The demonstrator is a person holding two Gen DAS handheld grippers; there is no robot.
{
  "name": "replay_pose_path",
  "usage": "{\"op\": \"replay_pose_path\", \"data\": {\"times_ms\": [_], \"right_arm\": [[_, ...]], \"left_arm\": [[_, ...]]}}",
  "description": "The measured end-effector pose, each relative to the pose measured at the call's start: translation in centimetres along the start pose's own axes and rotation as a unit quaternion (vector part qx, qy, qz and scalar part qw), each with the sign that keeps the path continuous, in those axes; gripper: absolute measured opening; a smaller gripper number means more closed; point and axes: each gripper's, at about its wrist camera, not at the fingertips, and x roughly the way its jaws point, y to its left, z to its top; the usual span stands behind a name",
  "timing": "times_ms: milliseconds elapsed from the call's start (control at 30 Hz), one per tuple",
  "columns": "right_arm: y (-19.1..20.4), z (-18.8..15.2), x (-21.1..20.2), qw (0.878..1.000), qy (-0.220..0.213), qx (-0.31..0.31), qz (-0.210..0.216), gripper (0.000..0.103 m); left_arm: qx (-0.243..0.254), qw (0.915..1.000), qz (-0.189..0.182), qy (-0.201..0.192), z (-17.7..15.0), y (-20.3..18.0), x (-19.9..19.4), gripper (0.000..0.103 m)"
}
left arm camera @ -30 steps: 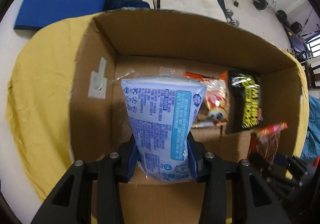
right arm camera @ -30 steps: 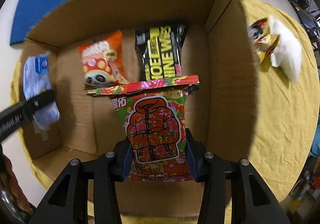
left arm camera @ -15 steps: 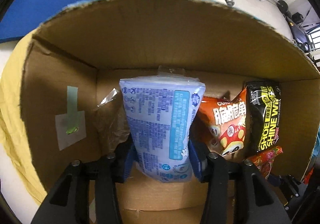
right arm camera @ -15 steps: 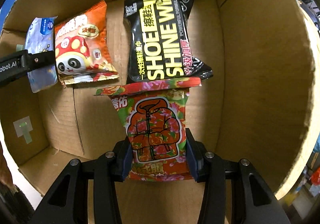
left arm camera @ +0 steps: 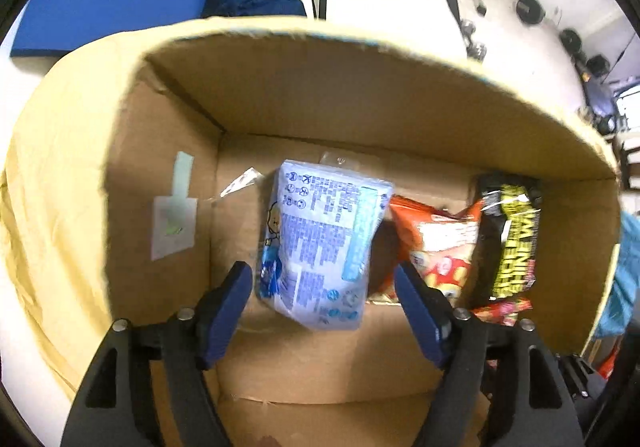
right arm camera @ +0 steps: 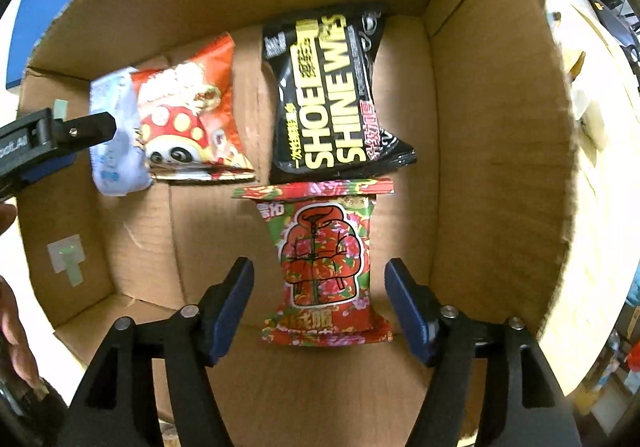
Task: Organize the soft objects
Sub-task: 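Lower both packs into the box and open both grippers, then grasp the white soft bag with the right gripper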
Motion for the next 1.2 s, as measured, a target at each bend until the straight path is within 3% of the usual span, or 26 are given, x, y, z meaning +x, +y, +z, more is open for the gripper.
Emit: {"op": "replay_pose_path", "data": {"times_ms": [33,100,200,367,500,867,1200], "right_arm": [[0.1,0.0,-0.4,1.0,-0.003,-0.002,0.001,0.075],[0.2,-0.3,-1.2,1.0,-0.012,-0.007,-0.003,0.084],[0.8,-0.7,-2.7,0.999,-0.03,-0.014,-0.007,0.095],[1.6,-2.2,-5.6,0.998,-0.057,-0.025,-0.018,0.103],[1.1,-3.6,-8.3,0.996,-0.084,-0.025,-0.021,0.103],[0.5,-8.5,-14.1,0.989,-0.141,-0.04,-0.017,0.103],[-1.4,-11.6,-16.2,0.987,-0.156,-0.04,0.011,0.103]], "left_arm": [[-0.003,1.0,-0.005,-0.006,-0.4,0.1,-0.5,0.078],[-0.004,0.9997,-0.011,-0.02,-1.3,0.2,-1.7,0.094],[0.002,0.9992,-0.015,-0.037,-3.0,0.1,-3.5,0.101],[0.013,0.9974,-0.015,-0.07,-4.9,-0.7,-5.9,0.102],[0.013,0.9944,-0.035,-0.099,-6.2,-0.5,-7.9,0.103],[0.039,0.9887,0.013,-0.144,-11.3,-1.7,-11.3,0.103],[0.025,0.9842,0.016,-0.174,-14.7,-3.0,-14.8,0.103]]}}
